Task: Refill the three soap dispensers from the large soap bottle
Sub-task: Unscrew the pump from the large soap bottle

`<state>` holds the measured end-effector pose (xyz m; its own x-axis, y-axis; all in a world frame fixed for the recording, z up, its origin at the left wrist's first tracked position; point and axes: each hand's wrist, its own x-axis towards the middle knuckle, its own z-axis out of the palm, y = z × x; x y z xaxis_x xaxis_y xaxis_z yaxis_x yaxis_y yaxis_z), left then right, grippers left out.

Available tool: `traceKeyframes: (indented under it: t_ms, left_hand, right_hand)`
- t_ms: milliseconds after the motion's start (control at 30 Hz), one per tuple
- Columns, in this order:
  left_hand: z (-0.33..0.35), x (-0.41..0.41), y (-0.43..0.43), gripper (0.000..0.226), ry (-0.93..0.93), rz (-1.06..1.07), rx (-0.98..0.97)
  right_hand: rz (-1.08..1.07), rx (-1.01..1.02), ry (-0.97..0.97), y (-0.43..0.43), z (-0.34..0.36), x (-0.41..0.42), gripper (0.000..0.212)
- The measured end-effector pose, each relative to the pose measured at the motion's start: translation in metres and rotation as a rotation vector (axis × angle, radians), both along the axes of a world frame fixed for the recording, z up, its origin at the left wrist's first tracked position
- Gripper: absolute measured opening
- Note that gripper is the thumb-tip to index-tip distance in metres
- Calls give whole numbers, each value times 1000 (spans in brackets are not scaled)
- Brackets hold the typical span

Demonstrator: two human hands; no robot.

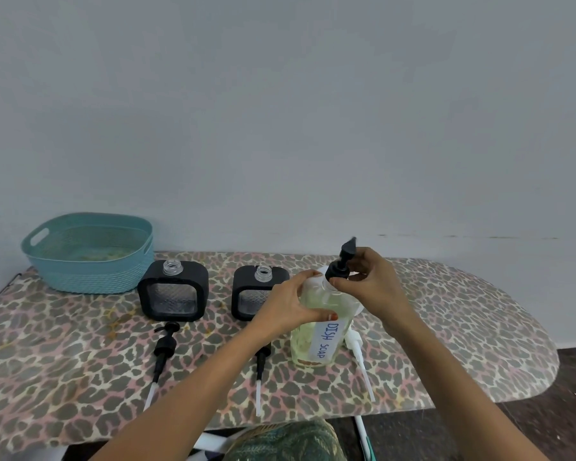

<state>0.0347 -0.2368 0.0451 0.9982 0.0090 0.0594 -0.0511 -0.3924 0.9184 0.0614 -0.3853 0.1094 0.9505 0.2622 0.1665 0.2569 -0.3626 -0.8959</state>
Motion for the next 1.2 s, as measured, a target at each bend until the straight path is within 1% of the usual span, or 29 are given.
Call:
traceKeyframes:
  t_ms: [67,133,267,367,733,1000,1200]
  left_hand:
    - [0,0,0,79,-3,1,2]
    - [0,0,0,79,-2,-4,0]
    - [2,0,-1,79,-2,3,11]
    - [2,0,-1,80,6,9,8]
    - [2,-1,0,82,15,3,2]
    - [3,-2,-1,82,25,10,-3]
    - [3,-1,-1,82,40,11,-18]
  right_hand:
    - [58,71,76,-2,3,-1,39]
    - [82,45,65,-2,3,-1,36]
    - [-40,-138,-117,5,2,-1,34]
    - [-48,-163,-175,6,6,-3,23]
    - [-106,78,-199,-22,65,-4,19]
    - [-167,263,-143,-65,83,-2,12]
    - [-178,335,-178,-85,95,-8,12]
